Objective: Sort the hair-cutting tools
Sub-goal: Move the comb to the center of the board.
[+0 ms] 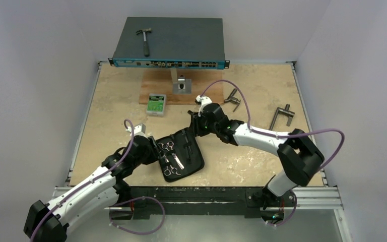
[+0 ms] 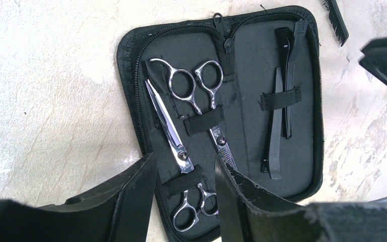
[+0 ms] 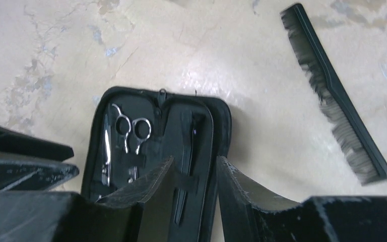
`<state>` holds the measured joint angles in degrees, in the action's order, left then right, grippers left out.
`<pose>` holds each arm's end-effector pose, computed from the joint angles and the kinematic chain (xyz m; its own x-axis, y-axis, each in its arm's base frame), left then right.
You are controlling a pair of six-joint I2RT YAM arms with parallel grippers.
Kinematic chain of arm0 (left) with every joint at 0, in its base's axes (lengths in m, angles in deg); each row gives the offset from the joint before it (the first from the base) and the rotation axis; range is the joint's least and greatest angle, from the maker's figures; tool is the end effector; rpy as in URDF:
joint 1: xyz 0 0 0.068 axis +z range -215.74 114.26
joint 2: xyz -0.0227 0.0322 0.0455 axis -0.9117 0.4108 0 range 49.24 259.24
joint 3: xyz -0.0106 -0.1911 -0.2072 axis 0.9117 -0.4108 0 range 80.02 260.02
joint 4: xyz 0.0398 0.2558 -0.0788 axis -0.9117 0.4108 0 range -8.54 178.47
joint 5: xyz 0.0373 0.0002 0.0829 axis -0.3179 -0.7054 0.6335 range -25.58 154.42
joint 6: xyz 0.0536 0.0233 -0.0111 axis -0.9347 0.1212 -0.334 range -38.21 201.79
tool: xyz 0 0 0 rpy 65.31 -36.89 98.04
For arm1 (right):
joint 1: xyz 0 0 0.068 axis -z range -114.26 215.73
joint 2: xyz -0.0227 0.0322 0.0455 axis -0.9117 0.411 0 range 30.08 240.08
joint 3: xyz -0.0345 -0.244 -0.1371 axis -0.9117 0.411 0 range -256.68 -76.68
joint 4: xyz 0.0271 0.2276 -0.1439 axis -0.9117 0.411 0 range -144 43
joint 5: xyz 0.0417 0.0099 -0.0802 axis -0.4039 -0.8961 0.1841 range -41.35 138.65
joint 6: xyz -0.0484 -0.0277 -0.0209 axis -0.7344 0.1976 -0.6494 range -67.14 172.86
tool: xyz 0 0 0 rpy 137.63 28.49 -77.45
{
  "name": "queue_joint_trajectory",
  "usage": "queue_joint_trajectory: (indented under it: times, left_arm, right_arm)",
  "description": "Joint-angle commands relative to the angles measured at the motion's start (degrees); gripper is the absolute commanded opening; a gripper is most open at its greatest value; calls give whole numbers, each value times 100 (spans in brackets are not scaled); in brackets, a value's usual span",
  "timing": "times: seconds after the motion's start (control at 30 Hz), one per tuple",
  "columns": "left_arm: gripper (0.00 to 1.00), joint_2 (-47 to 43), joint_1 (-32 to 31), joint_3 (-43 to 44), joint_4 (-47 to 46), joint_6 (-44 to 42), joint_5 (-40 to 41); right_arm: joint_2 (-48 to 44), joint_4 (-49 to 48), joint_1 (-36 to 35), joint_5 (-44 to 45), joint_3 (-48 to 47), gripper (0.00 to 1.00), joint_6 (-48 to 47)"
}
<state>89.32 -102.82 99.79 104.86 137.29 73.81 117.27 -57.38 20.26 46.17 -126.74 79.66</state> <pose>0.1279 -0.0878 0.1767 -0.7249 -0.4714 -0.5023 -0.1707 0.8294 -0.5320 0.2397 0.2463 0.2153 -0.6803 -0.0493 -0.7312 -0.4826 0.7810 0.3963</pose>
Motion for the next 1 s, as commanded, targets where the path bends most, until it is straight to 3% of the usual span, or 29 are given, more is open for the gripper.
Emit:
queue_joint_trajectory:
  times: [0.0, 0.4, 0.6, 0.8, 0.97]
  left_arm:
    - [45, 23, 31, -142, -252, 122, 43]
    - [44, 366, 31, -307, -595, 137, -69]
    - [44, 253, 30, -320, -488, 149, 20]
    - [45, 125, 33, -300, -465, 139, 3]
    - [45, 143, 34, -361, -508, 127, -98]
  right_arm:
    - [566, 90, 3, 45, -626, 36, -408]
    - [1349, 327, -38, 390, -1556, 36, -703]
    - [828, 483, 648, 1089, -1018, 37, -494]
    - [1217, 669, 939, 1321, -1126, 52, -624]
    - [1569, 621, 945, 1150, -1241, 57, -724]
